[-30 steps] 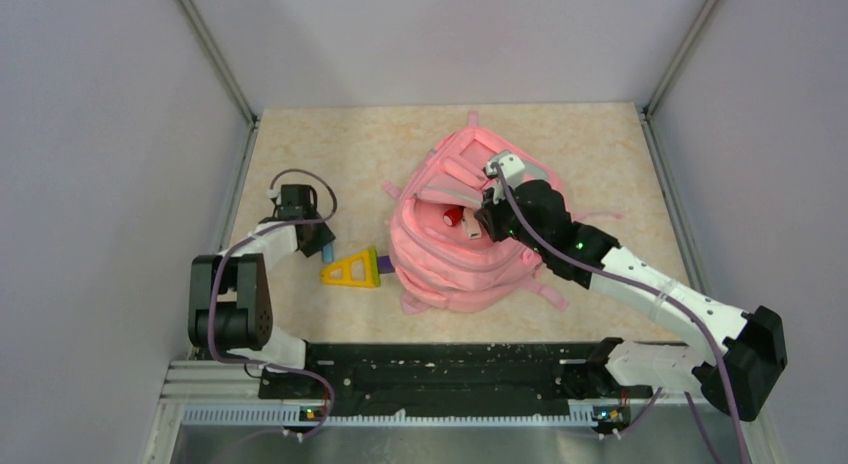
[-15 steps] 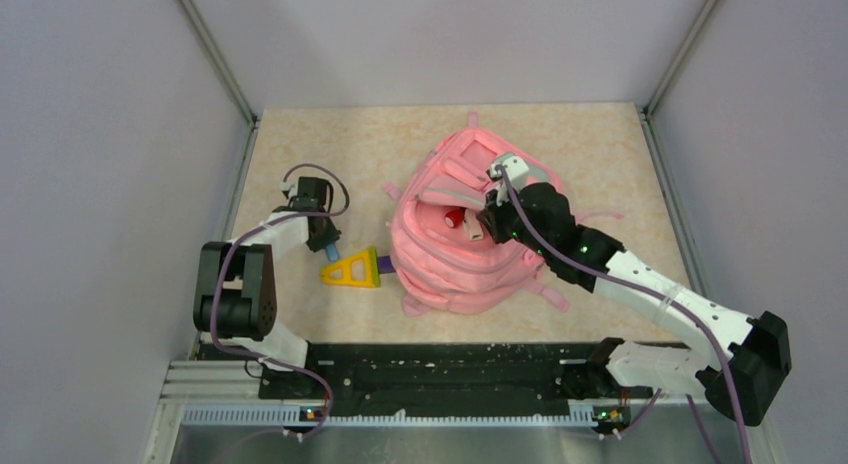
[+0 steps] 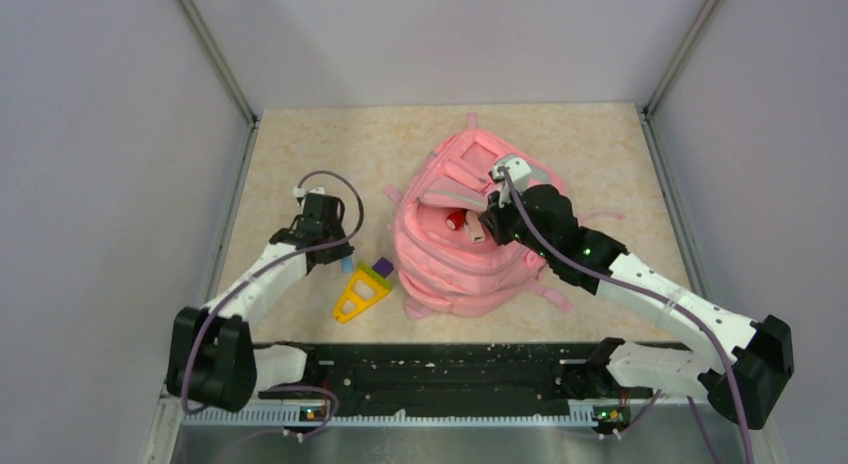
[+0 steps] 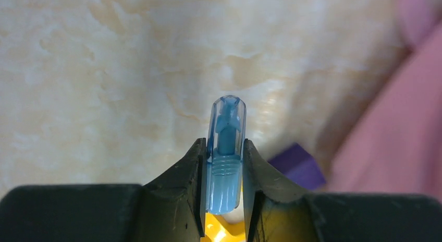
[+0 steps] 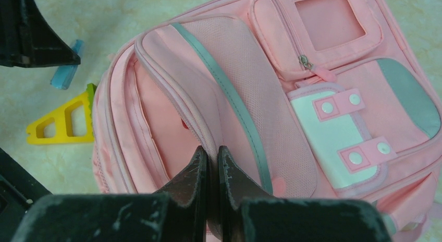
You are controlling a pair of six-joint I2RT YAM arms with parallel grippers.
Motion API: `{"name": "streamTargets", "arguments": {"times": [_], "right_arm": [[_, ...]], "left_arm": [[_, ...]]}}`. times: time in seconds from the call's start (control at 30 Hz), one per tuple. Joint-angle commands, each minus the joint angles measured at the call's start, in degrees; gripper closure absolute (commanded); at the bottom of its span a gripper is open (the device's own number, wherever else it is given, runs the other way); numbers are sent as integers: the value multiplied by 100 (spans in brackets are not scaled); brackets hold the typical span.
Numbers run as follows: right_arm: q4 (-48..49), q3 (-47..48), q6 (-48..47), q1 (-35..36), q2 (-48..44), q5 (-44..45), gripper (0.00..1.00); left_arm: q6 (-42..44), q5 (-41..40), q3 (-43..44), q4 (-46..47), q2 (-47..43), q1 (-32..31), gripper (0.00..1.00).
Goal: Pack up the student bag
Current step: Pick up the personal item from the center of the board, then place the personal item in the student bag.
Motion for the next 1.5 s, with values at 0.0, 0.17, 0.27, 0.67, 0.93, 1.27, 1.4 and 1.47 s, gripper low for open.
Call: {"name": "streamTargets", "arguments": {"times": [0.0,0.17,0.27,0.67,0.93,1.27,1.4,1.47], "right_arm": [[722,242,41,13,-354,72,100],[681,279,46,17,-335,81,100],[676,308,48,16,-311,105,100],[586,395,227,15,-356,-37,100],[425,451,257,18,-417,-85,100],[467,381,287,15,-372,-122,100],[488,335,257,21,-317,-129,100],[545,240,266,22,-304,-154,100]], "left_arm": [[-27,300,5,-177,-1184,-357,89],[-139,439,273,-617,-1836,-581,88],[-262,644,611,-386,-1888,-1032,88],[-723,1415,1886,868,-215,-2947,88],[-878,1043,2023,1397,495,-2949,88],[-779,-203,1565,3166,634,-2950,86],[-675,-287,1571,3311,814,-2950,86],[-572,-536,1392,3369,779,-2950,75]]}}
